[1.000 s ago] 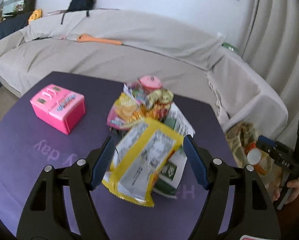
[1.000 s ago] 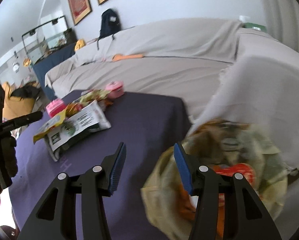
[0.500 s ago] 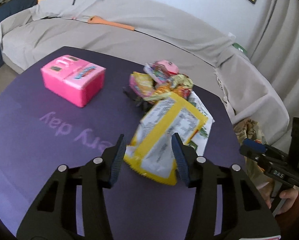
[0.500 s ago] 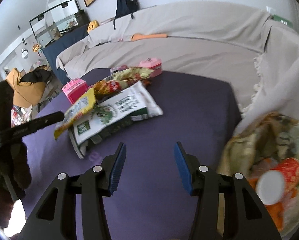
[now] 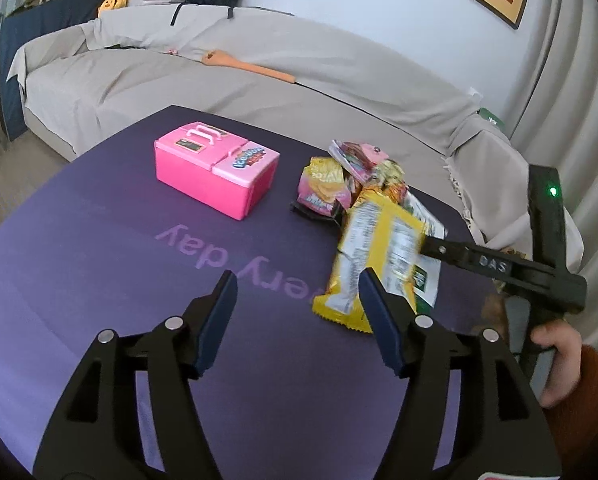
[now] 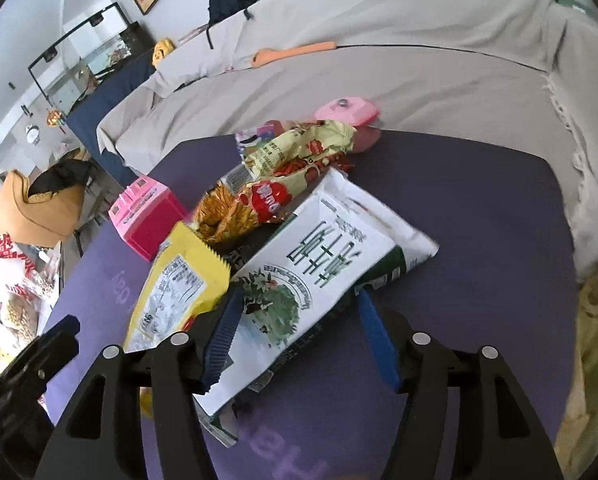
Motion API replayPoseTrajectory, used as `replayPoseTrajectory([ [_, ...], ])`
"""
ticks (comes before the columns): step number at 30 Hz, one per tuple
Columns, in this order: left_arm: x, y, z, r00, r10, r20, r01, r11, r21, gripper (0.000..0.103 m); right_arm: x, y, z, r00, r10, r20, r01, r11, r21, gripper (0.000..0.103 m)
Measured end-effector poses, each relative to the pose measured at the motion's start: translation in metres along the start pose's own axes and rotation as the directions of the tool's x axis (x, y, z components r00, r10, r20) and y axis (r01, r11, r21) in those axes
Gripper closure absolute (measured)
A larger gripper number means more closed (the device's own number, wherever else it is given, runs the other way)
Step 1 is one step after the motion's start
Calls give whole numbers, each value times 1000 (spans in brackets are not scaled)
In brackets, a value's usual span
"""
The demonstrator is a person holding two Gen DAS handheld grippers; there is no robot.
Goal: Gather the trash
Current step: 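Grasp yellow snack bag with left tool while right tool grasps white milk package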
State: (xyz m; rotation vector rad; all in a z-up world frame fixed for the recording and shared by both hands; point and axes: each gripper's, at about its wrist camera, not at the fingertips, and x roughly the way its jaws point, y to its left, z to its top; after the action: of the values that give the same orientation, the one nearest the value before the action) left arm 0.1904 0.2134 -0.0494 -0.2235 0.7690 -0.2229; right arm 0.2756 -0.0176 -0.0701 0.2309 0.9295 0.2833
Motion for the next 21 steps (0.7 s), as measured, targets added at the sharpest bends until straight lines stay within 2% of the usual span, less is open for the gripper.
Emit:
replayPoseTrajectory([
  [7,-4,9,-1,1000,-7,0,7,1000,-19,42,10,1,3,997,37,-62,-39,998,-43,38],
  [9,-4,10,-2,1000,-12,0,12,1000,-25,42,10,-6,2,995,51,-90,-53,998,-22,38],
  [12,-3,10,-1,999,-43,-6,43,998,-39,42,5,-18,-1,996,2,-93,-6,999,-40,37],
  [14,0,6,0,997,-75,-12,74,997,-28,36,-3,-23,-2,997,-33,-71,28,998,-60,37],
  [21,24,-28,2,991,-102,-85,108,992,63,35,-37,-43,-13,992,-130,-4,128,981,-144,37],
])
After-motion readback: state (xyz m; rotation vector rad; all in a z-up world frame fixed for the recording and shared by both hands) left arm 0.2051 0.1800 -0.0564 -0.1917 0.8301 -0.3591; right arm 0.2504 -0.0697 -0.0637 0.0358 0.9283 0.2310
